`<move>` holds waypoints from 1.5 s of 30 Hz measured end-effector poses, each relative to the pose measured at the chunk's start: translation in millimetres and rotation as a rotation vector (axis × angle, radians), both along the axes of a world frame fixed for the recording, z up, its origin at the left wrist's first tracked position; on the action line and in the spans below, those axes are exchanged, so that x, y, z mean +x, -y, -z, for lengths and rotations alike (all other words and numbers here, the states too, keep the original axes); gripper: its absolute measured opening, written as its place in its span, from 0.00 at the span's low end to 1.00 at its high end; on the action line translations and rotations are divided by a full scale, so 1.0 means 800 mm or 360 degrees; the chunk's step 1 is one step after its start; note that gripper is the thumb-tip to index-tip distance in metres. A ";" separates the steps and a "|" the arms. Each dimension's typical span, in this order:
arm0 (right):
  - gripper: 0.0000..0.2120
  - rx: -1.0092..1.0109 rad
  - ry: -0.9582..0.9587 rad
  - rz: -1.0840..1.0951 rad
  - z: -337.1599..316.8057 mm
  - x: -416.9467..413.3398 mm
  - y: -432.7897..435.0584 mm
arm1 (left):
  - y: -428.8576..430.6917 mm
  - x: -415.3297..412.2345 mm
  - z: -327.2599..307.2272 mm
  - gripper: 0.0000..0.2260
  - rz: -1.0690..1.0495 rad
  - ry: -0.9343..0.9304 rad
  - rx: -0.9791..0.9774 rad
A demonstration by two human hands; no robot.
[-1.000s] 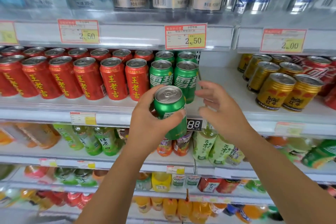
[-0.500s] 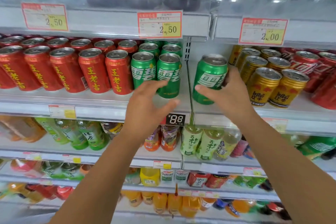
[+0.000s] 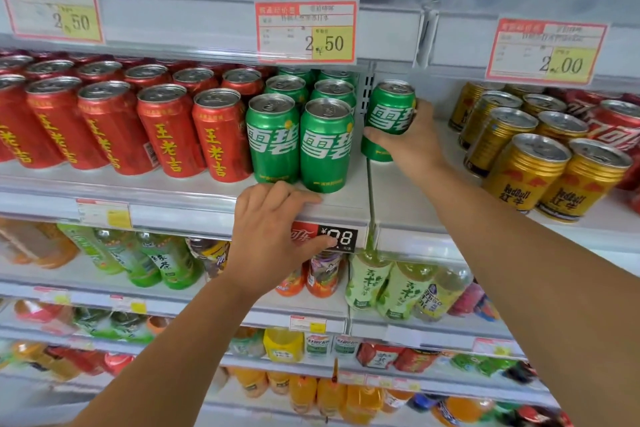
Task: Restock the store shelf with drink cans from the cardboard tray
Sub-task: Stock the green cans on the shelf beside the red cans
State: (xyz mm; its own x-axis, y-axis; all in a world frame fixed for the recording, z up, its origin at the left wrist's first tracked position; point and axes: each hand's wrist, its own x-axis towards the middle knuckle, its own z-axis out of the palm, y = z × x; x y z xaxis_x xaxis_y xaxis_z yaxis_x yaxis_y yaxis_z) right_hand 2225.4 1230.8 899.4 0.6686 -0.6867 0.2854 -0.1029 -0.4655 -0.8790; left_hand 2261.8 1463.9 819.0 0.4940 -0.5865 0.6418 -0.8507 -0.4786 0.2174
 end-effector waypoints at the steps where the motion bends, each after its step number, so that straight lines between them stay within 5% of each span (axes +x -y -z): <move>1: 0.38 0.0037 -0.0009 -0.0031 0.002 0.001 0.003 | 0.000 0.001 0.001 0.26 0.0005 0.0014 -0.0010; 35: 0.37 -0.0308 -0.0601 0.0162 0.022 0.097 0.075 | 0.001 0.006 0.011 0.25 0.0034 0.0154 -0.0076; 41: 0.46 -0.0117 -0.0635 -0.0004 0.000 0.061 0.040 | -0.002 0.003 0.006 0.26 0.0053 0.0003 -0.0031; 45: 0.32 -0.0298 -0.0467 -0.0242 -0.031 -0.023 -0.010 | -0.001 -0.019 -0.008 0.22 0.0170 -0.0042 -0.0202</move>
State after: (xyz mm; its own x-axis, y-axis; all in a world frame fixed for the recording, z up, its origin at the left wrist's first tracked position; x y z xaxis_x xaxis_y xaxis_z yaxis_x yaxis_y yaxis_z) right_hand 2206.8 1239.1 924.1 0.8310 -0.5272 0.1777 -0.2550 -0.6448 -0.7206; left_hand 2246.5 1464.7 825.8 0.4510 -0.5517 0.7016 -0.8884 -0.3532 0.2933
